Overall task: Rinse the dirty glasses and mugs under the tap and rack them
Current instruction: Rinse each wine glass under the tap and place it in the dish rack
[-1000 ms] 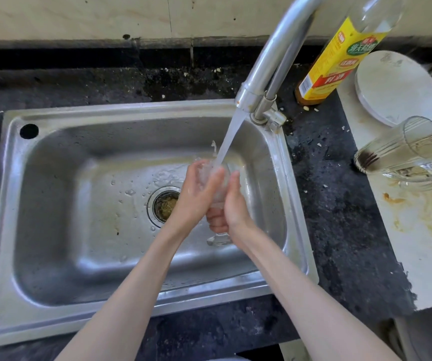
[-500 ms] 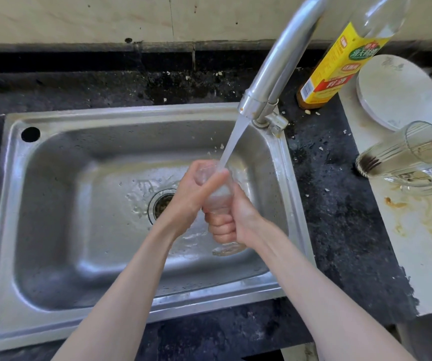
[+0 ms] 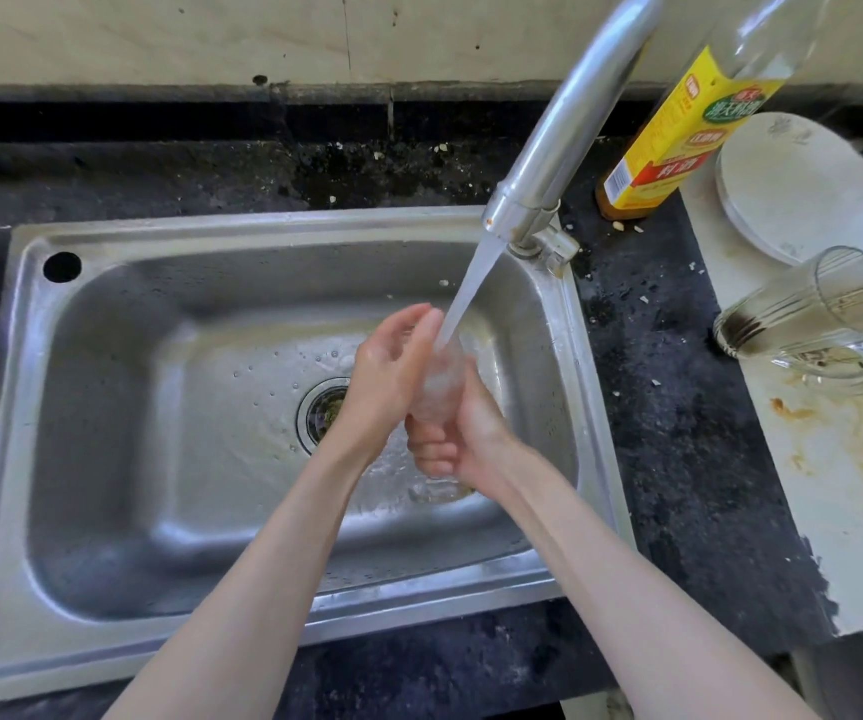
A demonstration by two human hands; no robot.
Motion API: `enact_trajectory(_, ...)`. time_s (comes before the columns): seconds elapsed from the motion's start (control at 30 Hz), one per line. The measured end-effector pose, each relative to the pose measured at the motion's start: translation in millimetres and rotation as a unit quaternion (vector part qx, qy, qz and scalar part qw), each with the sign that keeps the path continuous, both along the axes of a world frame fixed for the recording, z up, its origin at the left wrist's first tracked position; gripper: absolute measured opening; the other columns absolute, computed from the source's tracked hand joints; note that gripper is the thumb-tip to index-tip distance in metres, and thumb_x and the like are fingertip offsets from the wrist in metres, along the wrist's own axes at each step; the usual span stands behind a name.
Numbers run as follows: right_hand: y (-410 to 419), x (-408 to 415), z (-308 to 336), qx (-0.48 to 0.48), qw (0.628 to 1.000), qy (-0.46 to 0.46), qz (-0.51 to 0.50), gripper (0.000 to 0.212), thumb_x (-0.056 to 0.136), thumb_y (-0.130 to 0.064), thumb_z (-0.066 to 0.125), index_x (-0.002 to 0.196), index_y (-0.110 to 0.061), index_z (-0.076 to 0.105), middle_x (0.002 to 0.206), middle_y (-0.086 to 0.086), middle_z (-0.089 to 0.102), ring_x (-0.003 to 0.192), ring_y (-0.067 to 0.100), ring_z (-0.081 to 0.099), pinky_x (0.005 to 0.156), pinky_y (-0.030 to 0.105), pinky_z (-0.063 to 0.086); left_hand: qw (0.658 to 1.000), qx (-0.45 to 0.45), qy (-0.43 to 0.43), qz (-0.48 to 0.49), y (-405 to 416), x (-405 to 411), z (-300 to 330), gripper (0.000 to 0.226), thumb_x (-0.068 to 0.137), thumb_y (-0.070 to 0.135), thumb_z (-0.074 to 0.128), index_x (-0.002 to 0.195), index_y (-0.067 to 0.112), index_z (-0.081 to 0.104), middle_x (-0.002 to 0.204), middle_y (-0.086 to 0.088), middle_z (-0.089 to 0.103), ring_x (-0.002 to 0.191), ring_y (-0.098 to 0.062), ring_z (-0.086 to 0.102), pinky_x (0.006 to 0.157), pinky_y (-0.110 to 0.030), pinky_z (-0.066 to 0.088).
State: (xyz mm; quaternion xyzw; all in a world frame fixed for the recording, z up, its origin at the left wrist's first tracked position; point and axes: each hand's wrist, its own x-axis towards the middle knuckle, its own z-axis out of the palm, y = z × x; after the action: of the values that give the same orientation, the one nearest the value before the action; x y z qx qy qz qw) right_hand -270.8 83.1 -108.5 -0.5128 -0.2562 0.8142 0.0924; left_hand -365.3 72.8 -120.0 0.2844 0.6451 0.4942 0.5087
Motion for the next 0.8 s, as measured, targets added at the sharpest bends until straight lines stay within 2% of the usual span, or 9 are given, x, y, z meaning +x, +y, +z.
enact_trajectory(0.1, -10.4, -12.1, -12.2, 0.262, 0.953, -0.139, 0.052, 0.087, 0.079, -0.079, -0.001, 0.108, -0.022, 0.057, 0.076, -0.001, 0.057, 0.052, 0.003, 0.041, 0.049, 0.019, 0.032, 0.995, -0.027, 0.073, 0.066, 7.5, 4.3, 7.5, 0.062, 0.088, 0.062, 0.033, 0.104, 0.010, 0.064, 0.099, -0.009, 0.068, 0.095, -0.023, 0.065, 0.084, -0.042, 0.052)
enact_trajectory(0.17, -14.1, -15.3, -14.1, 0.302, 0.933, -0.189, 0.043, 0.081, 0.081, -0.077, 0.003, 0.127, -0.026, 0.047, 0.100, -0.002, 0.054, 0.078, 0.012, 0.054, 0.070, 0.031, 0.046, 0.991, -0.051, 0.050, 0.113, 11.2, 6.2, 13.0, 0.060, 0.096, 0.054, 0.021, 0.098, 0.013, 0.065, 0.099, -0.010, 0.069, 0.097, -0.023, 0.064, 0.089, -0.042, 0.050)
enact_trajectory(0.2, -13.8, -14.1, -12.2, 0.307, 0.932, -0.191, 0.022, 0.074, 0.086, -0.071, 0.005, 0.123, -0.027, 0.051, 0.096, -0.005, 0.056, 0.081, 0.012, 0.057, 0.074, 0.032, 0.047, 0.991, -0.055, 0.034, 0.117, 11.9, 7.1, 15.2, 0.055, 0.099, 0.047, 0.019, 0.094, 0.016, 0.064, 0.100, -0.010, 0.069, 0.097, -0.023, 0.064, 0.089, -0.040, 0.050)
enact_trajectory(0.27, -8.0, -7.1, -7.9, 0.257, 0.953, -0.161, -0.005, 0.076, 0.091, -0.065, 0.003, 0.089, -0.025, 0.067, 0.062, -0.013, 0.058, 0.053, 0.000, 0.051, 0.052, 0.018, 0.042, 0.993, -0.062, -0.013, 0.098, 13.1, 6.9, 17.7, 0.043, 0.101, 0.038, 0.026, 0.085, 0.023, 0.063, 0.100, -0.011, 0.069, 0.094, -0.022, 0.065, 0.086, -0.038, 0.051)
enact_trajectory(0.37, -1.2, 3.9, -1.7, 0.095, 0.993, -0.071, -0.010, 0.084, 0.085, -0.071, -0.004, 0.036, -0.022, 0.043, 0.032, -0.010, 0.030, 0.026, 0.004, 0.024, 0.029, 0.016, 0.017, 0.995, -0.037, -0.084, 0.027, 8.1, 3.0, 19.8, 0.018, 0.086, 0.023, 0.053, 0.084, 0.027, 0.071, 0.094, -0.002, 0.071, 0.084, -0.012, 0.065, 0.078, -0.030, 0.049)
enact_trajectory(0.5, -1.7, 9.5, -13.1, 0.184, 0.978, -0.102, -0.006, 0.078, 0.094, -0.057, -0.001, 0.064, -0.014, 0.056, 0.037, -0.009, 0.044, 0.038, 0.007, 0.039, 0.040, 0.024, 0.028, 0.991, -0.014, -0.126, -0.038, -2.2, -1.3, 16.0, 0.035, 0.073, 0.008, 0.049, 0.091, 0.029, 0.069, 0.090, 0.008, 0.072, 0.087, -0.007, 0.066, 0.074, -0.021, 0.052)
enact_trajectory(0.6, -3.3, 9.1, -18.0, 0.266, 0.958, -0.110, -0.014, 0.065, 0.099, -0.048, 0.006, 0.113, -0.021, 0.063, 0.068, -0.020, 0.055, 0.053, -0.007, 0.047, 0.049, 0.009, 0.035, 0.990, -0.030, -0.141, 0.003, -8.3, -0.6, 19.4, 0.031, 0.088, 0.000, 0.042, 0.106, 0.016, 0.063, 0.087, 0.005, 0.072, 0.080, -0.005, 0.067, 0.073, -0.020, 0.053)
enact_trajectory(0.67, -6.6, 11.8, -19.2, 0.282, 0.954, -0.098, -0.023, 0.058, 0.099, -0.048, 0.012, 0.119, -0.019, 0.058, 0.075, -0.017, 0.052, 0.055, -0.008, 0.048, 0.052, 0.009, 0.035, 0.988, -0.039, -0.151, 0.009, -10.4, -1.1, 20.4, 0.029, 0.092, 0.001, 0.041, 0.112, 0.007, 0.061, 0.092, -0.001, 0.071, 0.085, -0.010, 0.067, 0.081, -0.027, 0.053)
enact_trajectory(0.8, -6.2, 20.8, -21.7, 0.287, 0.954, -0.090, 0.003, 0.061, 0.100, -0.045, 0.015, 0.120, -0.004, 0.054, 0.055, -0.022, 0.055, 0.048, -0.007, 0.049, 0.047, 0.008, 0.033, 0.982, -0.041, -0.183, -0.003, -16.4, -7.8, 20.4, 0.025, 0.095, 0.007, 0.041, 0.110, 0.010, 0.061, 0.093, 0.001, 0.073, 0.092, -0.014, 0.067, 0.080, -0.029, 0.054)
